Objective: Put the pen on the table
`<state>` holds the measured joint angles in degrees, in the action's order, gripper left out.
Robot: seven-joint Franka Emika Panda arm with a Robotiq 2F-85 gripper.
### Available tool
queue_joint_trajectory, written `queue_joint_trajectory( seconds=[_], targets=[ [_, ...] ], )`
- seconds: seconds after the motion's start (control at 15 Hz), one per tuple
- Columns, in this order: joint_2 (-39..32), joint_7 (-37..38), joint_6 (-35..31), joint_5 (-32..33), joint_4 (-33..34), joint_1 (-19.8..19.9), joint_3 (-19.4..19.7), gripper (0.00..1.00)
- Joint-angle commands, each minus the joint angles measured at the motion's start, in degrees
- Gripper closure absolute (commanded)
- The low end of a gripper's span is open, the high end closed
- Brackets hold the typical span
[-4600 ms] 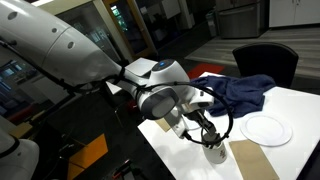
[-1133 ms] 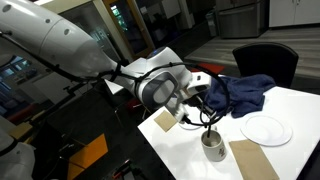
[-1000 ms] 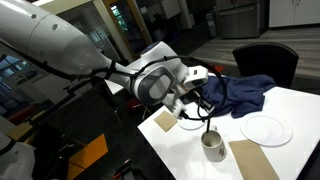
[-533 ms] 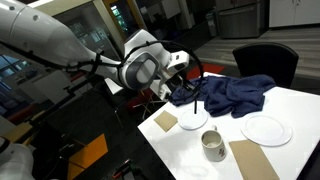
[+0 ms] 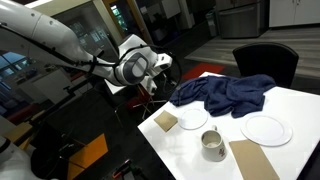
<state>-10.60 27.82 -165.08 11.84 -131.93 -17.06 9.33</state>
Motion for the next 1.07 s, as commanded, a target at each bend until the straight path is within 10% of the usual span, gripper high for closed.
queue_joint_trajectory(
  seconds=[0.0,0.67,1.0],
  targets=[
    [-3.7,11.48,2.0,-1.25,3.04,-3.76,0.08,0.97],
    [-7.71,45.46,4.81,0.2,1.45,-8.35,1.12,0.97],
    [-8.66,47.36,4.39,0.37,1.17,-5.82,-1.01,0.89]
  ],
)
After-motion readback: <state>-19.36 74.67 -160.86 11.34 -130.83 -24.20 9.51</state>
